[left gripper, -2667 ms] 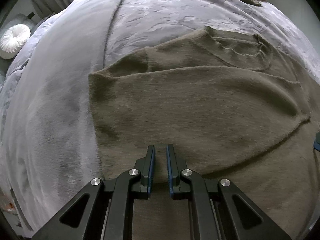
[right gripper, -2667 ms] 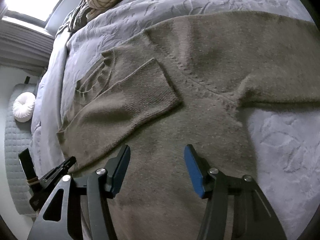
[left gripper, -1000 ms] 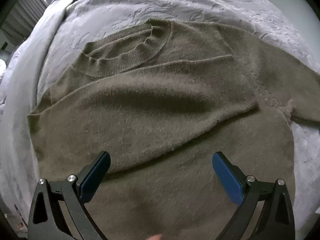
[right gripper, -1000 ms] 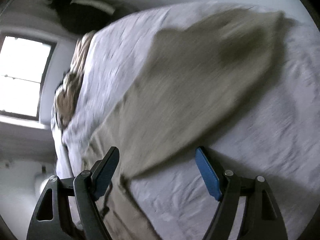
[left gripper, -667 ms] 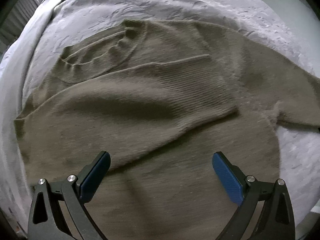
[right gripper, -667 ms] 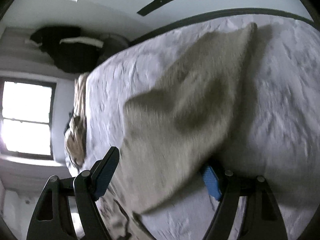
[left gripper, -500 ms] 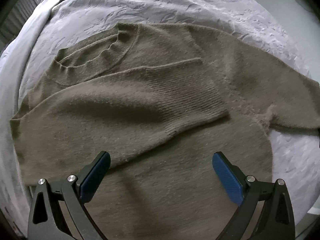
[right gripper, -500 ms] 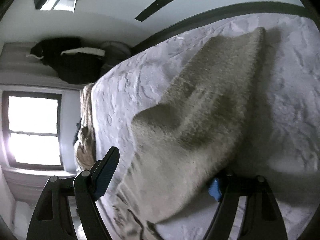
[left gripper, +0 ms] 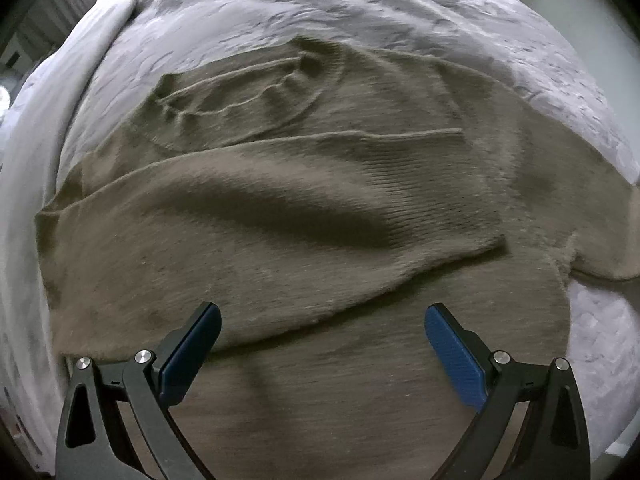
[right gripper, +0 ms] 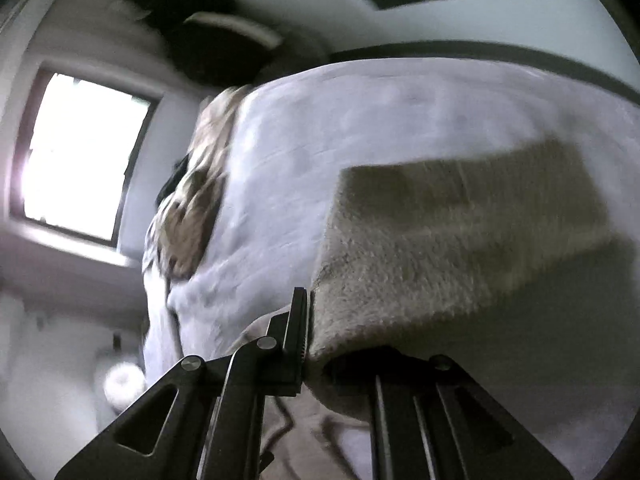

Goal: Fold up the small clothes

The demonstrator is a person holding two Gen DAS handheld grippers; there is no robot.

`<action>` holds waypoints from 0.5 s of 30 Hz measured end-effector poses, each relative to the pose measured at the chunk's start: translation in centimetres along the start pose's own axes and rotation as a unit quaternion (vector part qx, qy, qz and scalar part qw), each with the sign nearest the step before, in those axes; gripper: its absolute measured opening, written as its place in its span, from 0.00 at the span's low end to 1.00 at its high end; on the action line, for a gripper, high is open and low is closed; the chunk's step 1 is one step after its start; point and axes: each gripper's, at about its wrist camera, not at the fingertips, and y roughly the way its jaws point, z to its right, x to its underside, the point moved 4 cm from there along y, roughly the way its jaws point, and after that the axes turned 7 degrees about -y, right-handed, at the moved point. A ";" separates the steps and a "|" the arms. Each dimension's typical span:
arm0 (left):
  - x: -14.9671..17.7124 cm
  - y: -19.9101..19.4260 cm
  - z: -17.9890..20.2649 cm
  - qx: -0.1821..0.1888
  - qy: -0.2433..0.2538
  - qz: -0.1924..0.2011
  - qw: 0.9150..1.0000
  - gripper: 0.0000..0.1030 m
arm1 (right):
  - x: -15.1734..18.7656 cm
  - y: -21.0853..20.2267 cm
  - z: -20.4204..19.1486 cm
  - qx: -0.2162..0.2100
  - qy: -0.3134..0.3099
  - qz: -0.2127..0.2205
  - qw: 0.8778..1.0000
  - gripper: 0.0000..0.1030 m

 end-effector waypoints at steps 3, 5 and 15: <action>-0.1 0.1 -1.9 -0.002 -0.010 0.000 1.000 0.99 | 0.6 1.9 -5.5 -0.006 -0.086 -0.024 0.996 0.10; -0.2 -0.1 -3.1 -0.007 -0.018 0.004 1.000 0.99 | 2.1 3.6 -10.0 -0.006 -0.163 -0.043 0.986 0.10; -0.2 -0.7 -10.8 -0.023 -0.084 0.019 0.996 0.99 | 17.0 13.3 -19.6 -0.021 -0.349 -0.192 0.917 0.10</action>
